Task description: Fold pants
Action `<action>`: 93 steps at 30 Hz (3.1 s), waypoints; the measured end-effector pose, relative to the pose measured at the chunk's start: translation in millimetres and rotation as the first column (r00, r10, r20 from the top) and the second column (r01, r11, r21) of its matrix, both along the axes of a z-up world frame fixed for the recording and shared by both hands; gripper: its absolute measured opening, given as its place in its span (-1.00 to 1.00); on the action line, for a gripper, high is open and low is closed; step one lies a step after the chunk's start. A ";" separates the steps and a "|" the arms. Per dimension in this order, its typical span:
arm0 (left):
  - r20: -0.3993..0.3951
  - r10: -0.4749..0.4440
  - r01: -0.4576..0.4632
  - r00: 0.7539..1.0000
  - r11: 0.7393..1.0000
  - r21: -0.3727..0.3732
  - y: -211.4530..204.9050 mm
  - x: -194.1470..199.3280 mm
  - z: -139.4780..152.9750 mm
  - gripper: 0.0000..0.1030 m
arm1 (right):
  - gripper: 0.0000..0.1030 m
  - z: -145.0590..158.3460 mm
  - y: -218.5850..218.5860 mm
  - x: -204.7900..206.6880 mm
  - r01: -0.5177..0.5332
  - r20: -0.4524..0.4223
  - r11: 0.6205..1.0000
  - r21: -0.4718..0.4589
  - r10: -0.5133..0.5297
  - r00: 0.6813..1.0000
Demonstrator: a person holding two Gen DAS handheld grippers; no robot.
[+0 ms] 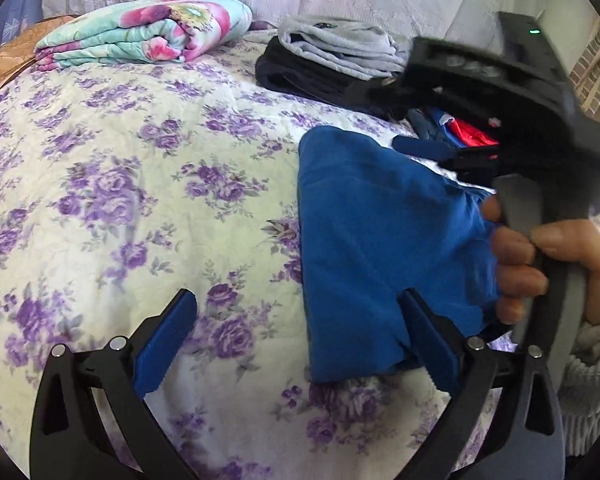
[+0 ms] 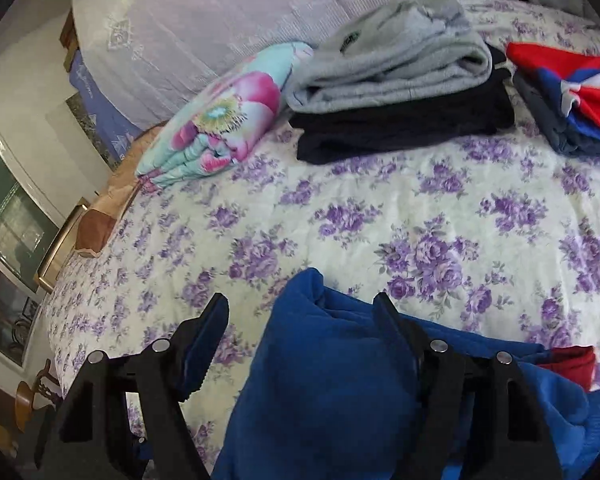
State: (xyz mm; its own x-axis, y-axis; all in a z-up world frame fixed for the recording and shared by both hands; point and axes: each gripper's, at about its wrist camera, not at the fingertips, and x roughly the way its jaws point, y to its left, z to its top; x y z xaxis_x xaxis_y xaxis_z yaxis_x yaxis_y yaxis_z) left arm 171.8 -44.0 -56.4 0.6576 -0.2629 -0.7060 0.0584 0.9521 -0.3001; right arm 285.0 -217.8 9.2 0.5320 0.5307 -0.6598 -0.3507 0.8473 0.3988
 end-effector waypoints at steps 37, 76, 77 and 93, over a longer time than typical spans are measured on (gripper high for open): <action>0.121 -0.086 0.079 0.989 0.995 0.055 -36.9 -22.2 35.7 0.91 | 0.52 3.5 -123.8 -112.9 0.038 0.068 0.957 0.288 -0.060 0.996; -0.133 -0.176 0.150 0.975 0.972 -0.179 -14.4 59.0 -6.9 0.91 | 0.88 -84.8 -196.5 -91.5 0.264 -0.374 0.841 0.472 -0.080 0.924; -0.134 -0.183 0.159 0.974 0.972 -0.171 -17.8 62.6 -7.6 0.91 | 0.90 -84.7 -194.0 -86.1 0.254 -0.384 0.847 0.467 -0.064 0.921; -0.097 -0.294 0.238 0.951 0.895 -0.376 -13.5 109.1 -17.5 0.91 | 0.90 -82.9 -173.9 -49.6 0.187 -0.332 0.846 0.499 -0.013 0.943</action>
